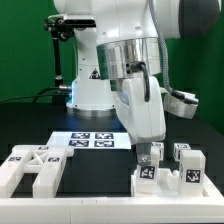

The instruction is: Assemble chair

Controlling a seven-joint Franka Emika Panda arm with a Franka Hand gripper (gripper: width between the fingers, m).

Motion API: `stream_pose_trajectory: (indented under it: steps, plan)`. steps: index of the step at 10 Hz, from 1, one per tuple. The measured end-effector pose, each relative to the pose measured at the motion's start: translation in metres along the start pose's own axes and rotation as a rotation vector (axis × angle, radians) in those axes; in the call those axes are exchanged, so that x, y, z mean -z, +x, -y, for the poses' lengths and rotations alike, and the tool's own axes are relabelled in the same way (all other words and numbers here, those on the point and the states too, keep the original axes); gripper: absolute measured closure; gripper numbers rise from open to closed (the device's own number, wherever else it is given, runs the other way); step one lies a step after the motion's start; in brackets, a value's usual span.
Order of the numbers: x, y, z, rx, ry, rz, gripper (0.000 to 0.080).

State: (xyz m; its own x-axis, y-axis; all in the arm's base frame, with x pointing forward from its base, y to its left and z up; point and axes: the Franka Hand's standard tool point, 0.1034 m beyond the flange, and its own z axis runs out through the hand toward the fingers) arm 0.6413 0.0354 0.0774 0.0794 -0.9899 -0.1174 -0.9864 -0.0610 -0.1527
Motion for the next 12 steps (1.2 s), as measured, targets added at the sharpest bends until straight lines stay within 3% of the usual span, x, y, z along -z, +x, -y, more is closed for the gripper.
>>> stream_pose_trajectory:
  steps: [1,2,5,8,10,11,12]
  plan:
    - [-0.002,-0.001,-0.001,0.137,-0.007,-0.008,0.0274]
    - [-0.004,0.0,-0.001,0.302,-0.012,-0.01,0.0164]
    - [-0.009,-0.017,-0.005,0.744,-0.054,-0.017,0.0153]
    - [-0.008,-0.015,-0.004,0.822,-0.052,-0.017,0.0151]
    - [-0.008,-0.015,-0.004,0.82,-0.052,-0.017,0.0416]
    - [-0.008,-0.015,-0.004,0.717,-0.049,-0.017,0.0416]
    - [-0.008,-0.015,-0.004,0.646,-0.048,-0.018,0.0514]
